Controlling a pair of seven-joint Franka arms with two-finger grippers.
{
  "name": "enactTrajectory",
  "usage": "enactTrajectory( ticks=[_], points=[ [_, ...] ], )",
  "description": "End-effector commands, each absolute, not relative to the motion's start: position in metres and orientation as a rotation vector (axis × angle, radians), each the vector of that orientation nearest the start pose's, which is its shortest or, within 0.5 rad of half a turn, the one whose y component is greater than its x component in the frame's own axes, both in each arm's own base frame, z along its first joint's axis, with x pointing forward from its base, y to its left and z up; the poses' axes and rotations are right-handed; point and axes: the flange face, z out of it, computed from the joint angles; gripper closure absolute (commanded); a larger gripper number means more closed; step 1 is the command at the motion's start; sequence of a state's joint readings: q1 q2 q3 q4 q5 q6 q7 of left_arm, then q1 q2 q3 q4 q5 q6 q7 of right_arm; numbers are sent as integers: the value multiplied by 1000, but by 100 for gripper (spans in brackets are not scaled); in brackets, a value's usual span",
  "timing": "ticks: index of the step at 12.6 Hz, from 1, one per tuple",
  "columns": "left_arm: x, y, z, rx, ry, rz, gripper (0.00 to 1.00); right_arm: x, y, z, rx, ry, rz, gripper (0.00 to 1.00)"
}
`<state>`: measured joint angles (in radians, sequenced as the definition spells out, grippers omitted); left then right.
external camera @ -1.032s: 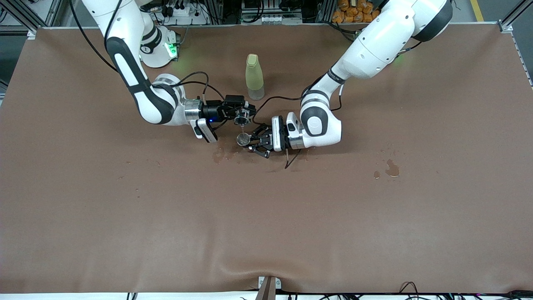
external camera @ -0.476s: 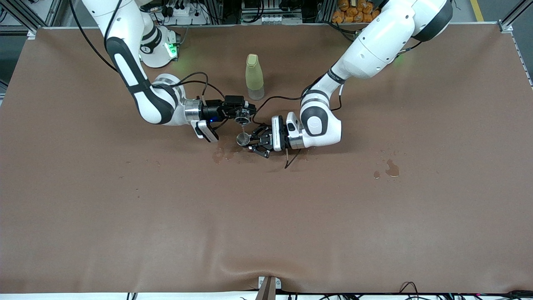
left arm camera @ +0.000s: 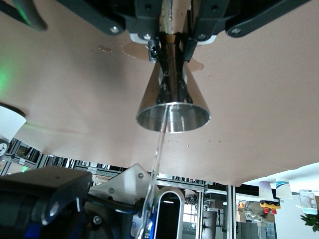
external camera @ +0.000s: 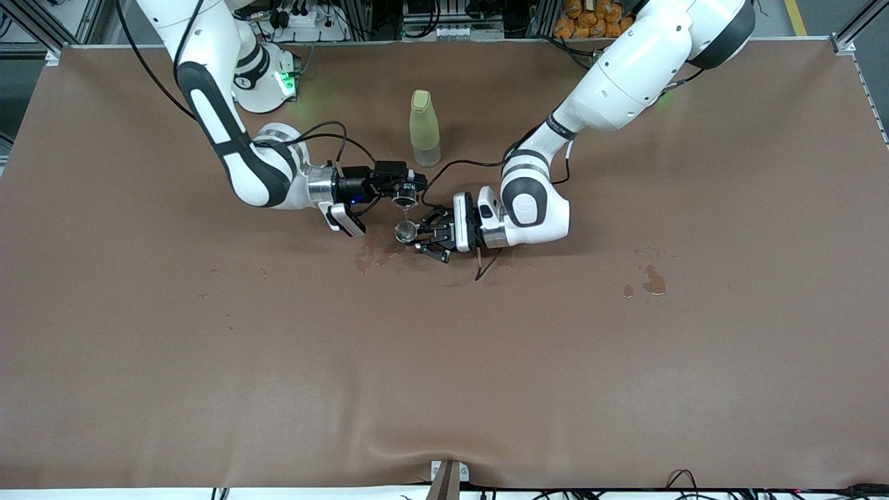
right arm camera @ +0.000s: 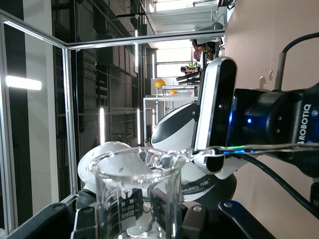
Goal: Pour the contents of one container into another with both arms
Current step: 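Tilt the beaker with the right gripper, pouring liquid into the jigger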
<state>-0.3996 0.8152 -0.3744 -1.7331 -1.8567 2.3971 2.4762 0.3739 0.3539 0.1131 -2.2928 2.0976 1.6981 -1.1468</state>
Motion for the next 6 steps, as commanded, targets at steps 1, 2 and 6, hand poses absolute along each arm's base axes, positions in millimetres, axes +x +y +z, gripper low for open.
enactTrajectory(
  ticks=[1, 2, 6],
  points=[
    [472, -448, 148, 1508, -1288, 976, 100, 436, 324, 243, -1388, 90, 2, 100],
    [470, -447, 149, 1508, -1291, 973, 100, 436, 324, 242, -1386, 101, 8, 100],
    [468, -446, 148, 1510, -1292, 967, 100, 436, 323, 242, -1385, 125, 31, 100]
  ],
)
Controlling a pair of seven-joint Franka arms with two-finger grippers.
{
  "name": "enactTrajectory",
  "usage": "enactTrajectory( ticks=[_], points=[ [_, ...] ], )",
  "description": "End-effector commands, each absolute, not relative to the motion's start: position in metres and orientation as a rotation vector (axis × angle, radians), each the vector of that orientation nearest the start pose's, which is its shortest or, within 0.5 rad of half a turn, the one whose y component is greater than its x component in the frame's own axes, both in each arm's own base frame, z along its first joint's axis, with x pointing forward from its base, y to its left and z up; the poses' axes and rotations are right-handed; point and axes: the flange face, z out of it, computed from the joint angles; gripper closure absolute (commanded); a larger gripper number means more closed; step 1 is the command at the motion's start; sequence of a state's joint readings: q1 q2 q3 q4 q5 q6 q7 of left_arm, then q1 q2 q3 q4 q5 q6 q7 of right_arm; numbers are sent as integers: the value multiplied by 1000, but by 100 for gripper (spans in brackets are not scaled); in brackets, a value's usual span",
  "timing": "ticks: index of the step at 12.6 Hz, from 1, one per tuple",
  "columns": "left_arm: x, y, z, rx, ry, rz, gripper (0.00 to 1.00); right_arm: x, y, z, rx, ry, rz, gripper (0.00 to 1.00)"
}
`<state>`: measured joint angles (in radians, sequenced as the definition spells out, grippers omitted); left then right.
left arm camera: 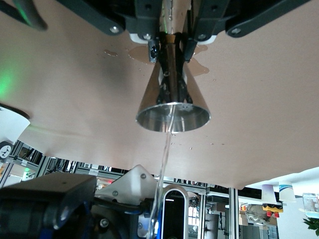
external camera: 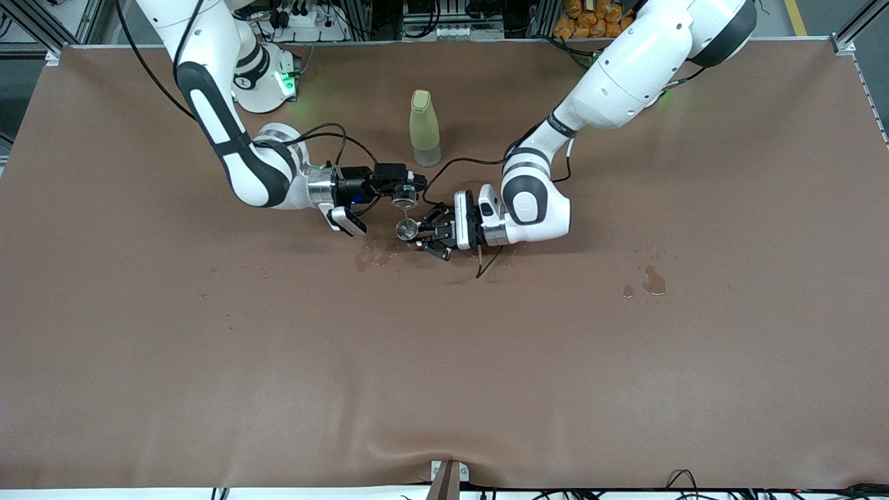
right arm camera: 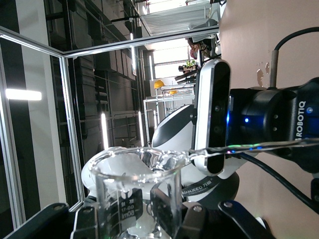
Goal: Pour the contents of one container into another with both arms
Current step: 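Tilt the beaker with the right gripper, pouring liquid into the jigger, then tilt the beaker upright and move both grippers apart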
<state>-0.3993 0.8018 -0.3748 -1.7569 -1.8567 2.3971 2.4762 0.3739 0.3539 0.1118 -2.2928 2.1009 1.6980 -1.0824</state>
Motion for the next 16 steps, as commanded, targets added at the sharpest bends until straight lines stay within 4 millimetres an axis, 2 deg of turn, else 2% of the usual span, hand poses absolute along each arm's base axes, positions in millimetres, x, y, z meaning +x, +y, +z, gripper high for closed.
enactTrajectory(
  ticks=[1, 8, 14, 16],
  points=[
    [466, -445, 147, 1512, -1293, 962, 100, 436, 322, 240, -1386, 130, 34, 100],
    [466, -445, 149, 1511, -1295, 963, 100, 436, 321, 238, -1388, 128, 31, 100],
    [466, -444, 149, 1512, -1295, 964, 100, 438, 321, 242, -1414, -183, -298, 100],
    [472, -431, 153, 1527, -1293, 976, 100, 442, 322, 246, -1402, -315, -421, 100]
  ],
)
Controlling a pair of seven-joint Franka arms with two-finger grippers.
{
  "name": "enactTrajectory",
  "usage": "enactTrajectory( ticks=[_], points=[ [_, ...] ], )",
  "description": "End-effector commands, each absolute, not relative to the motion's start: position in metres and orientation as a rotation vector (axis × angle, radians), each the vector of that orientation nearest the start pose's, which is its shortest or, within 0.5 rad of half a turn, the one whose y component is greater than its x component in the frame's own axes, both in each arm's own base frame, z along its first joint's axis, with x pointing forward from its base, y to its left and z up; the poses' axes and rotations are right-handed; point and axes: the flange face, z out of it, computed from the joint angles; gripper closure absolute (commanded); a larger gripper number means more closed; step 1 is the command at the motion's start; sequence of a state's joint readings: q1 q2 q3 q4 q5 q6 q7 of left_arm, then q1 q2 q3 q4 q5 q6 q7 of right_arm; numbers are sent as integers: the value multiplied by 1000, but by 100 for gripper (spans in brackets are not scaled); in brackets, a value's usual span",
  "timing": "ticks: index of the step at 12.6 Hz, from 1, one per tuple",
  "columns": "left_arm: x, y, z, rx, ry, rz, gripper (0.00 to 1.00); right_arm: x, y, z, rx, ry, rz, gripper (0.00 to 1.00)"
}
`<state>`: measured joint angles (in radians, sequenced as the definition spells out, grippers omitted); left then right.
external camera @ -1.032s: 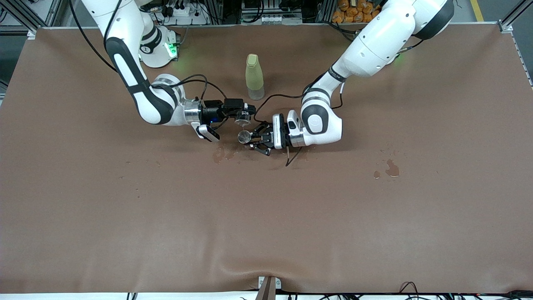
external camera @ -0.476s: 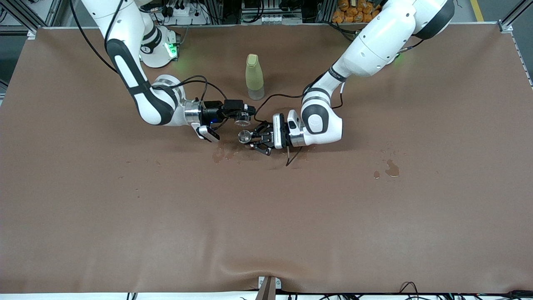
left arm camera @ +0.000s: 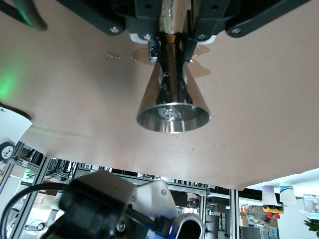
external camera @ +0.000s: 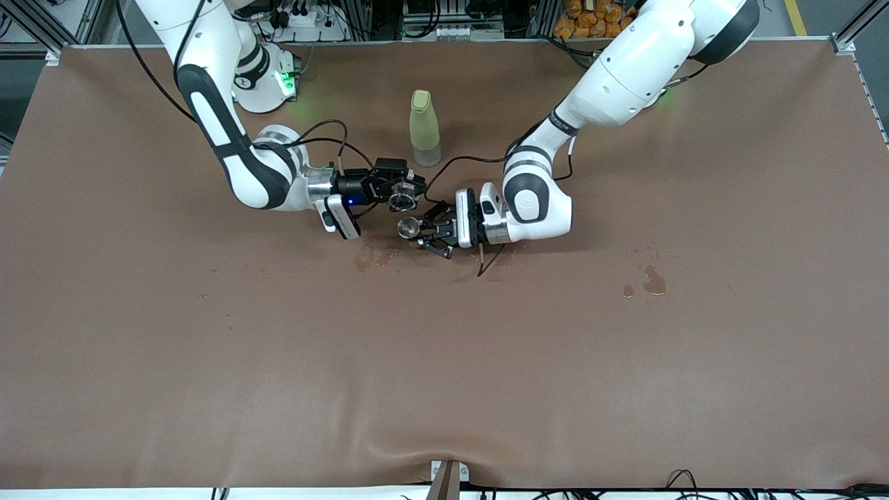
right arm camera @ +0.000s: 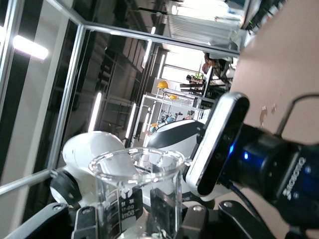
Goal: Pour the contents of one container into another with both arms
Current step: 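Tilt the beaker upright and move both grippers apart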
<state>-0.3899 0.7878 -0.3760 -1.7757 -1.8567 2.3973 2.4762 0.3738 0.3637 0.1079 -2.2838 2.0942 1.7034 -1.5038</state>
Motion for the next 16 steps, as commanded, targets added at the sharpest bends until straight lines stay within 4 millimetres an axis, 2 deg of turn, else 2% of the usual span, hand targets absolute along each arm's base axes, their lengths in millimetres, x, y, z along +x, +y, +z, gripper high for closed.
enactTrajectory(
  ticks=[1, 4, 6, 8, 10, 13, 15, 16],
  points=[
    [476, -420, 160, 1538, -1293, 986, 100, 444, 322, 248, -1392, -372, -472, 100],
    [480, -381, 177, 1548, -1298, 1002, 100, 453, 315, 261, -1352, -532, -641, 100],
    [485, -351, 182, 1519, -1289, 1008, 100, 474, 289, 277, -1320, -671, -790, 100],
    [489, -323, 184, 1489, -1289, 1008, 100, 493, 247, 288, -1311, -805, -911, 100],
    [492, -283, 182, 1454, -1309, 991, 100, 506, 195, 295, -1270, -921, -972, 100],
    [493, -215, 182, 1418, -1366, 969, 100, 522, 95, 298, -1227, -1103, -1004, 100],
    [497, -167, 186, 1389, -1390, 962, 100, 526, 44, 295, -1200, -1185, -1054, 100],
    [499, -142, 185, 1373, -1398, 954, 100, 526, 26, 290, -1180, -1225, -1088, 100]
  ],
)
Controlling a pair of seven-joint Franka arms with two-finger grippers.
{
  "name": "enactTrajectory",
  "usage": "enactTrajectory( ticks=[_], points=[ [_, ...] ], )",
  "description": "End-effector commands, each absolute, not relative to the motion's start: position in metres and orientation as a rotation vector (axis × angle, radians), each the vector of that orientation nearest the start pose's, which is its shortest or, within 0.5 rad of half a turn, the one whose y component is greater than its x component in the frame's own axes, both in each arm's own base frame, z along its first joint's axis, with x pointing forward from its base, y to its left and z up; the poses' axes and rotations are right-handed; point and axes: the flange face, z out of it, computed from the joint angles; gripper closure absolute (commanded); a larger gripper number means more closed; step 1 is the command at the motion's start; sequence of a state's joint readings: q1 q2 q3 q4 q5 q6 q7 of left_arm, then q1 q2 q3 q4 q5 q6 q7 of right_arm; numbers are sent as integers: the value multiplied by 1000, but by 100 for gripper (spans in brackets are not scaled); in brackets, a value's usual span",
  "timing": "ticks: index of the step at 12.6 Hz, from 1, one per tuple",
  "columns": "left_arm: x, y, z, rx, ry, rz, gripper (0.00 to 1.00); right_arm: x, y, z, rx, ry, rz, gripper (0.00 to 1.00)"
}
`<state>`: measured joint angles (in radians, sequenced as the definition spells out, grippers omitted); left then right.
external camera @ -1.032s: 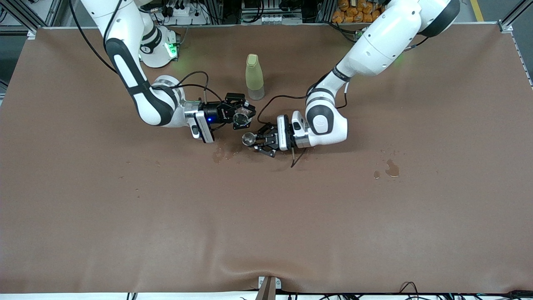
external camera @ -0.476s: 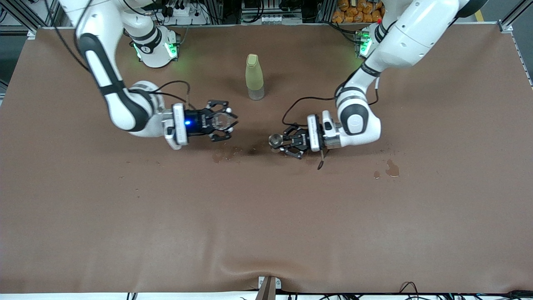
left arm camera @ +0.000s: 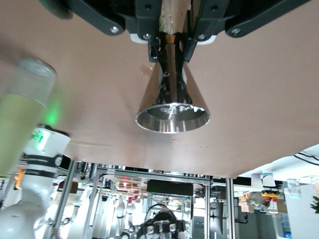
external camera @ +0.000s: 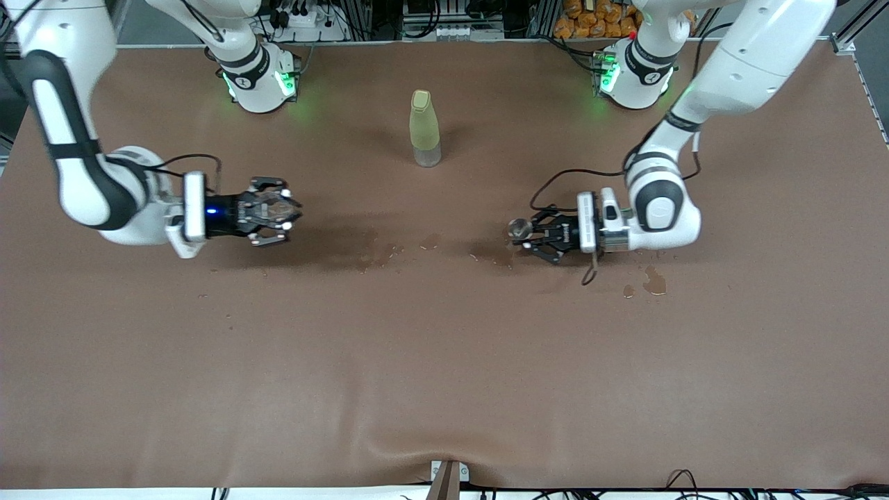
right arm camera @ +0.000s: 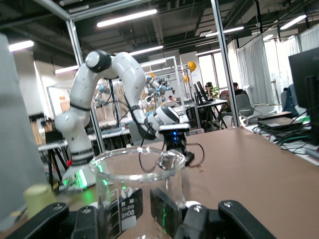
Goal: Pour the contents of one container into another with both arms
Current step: 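Tilt the beaker upright and move both grippers apart, then lower the jigger and beaker onto the table and open both grippers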
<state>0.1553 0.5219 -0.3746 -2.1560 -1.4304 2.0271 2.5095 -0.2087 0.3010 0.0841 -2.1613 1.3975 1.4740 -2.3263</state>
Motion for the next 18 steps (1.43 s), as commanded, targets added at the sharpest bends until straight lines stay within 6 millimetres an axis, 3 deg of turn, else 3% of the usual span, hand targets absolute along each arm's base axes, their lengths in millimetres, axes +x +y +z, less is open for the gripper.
enactTrajectory(
  ticks=[1, 6, 8, 9, 13, 18],
  points=[
    [500, -113, 185, 1358, -1403, 945, 100, 526, 7, 281, -1164, -1268, -1136, 100],
    [496, 28, 185, 1414, -1387, 972, 100, 525, -49, 203, -1054, -1387, -1252, 100],
    [493, 86, 175, 1440, -1412, 961, 100, 524, -69, 172, -1036, -1415, -1249, 100],
    [492, 106, 168, 1442, -1408, 961, 100, 523, -78, 161, -1028, -1435, -1241, 100],
    [497, 141, 144, 1458, -1378, 1014, 100, 517, -93, 122, -1106, -1484, -1164, 100],
    [497, 148, 125, 1418, -1368, 1055, 100, 523, -94, 83, -1090, -1505, -1191, 100]
  ],
)
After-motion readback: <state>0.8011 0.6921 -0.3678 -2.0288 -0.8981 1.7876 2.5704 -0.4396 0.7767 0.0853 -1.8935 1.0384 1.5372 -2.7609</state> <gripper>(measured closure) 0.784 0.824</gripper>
